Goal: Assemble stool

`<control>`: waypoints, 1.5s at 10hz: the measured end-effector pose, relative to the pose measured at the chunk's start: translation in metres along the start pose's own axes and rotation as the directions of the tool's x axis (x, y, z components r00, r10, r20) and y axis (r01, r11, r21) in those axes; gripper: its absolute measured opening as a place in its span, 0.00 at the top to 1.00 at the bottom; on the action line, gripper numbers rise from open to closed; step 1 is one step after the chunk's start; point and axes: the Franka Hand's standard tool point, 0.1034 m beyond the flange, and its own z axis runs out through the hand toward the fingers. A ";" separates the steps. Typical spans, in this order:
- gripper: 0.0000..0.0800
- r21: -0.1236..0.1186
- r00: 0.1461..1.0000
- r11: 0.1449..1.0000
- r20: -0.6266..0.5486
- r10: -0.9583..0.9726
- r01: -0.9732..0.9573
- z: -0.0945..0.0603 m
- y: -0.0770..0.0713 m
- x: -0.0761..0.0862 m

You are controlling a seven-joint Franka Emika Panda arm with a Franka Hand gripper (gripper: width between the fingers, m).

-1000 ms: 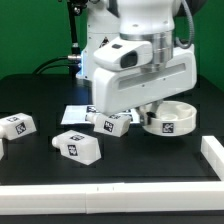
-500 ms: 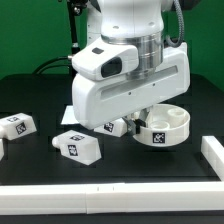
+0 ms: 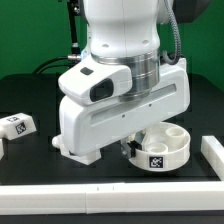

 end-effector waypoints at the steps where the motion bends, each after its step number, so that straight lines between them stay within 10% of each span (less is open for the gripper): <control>1: 0.97 0.000 1.000 1.000 0.000 0.000 0.000 0.000 0.000 0.000; 15: 0.97 -0.044 0.952 0.956 -0.115 0.284 -0.290 0.014 -0.010 0.048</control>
Offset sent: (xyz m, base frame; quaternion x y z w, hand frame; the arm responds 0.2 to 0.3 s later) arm 0.0502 0.0204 -0.0137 -0.0425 -0.0009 0.1005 0.9940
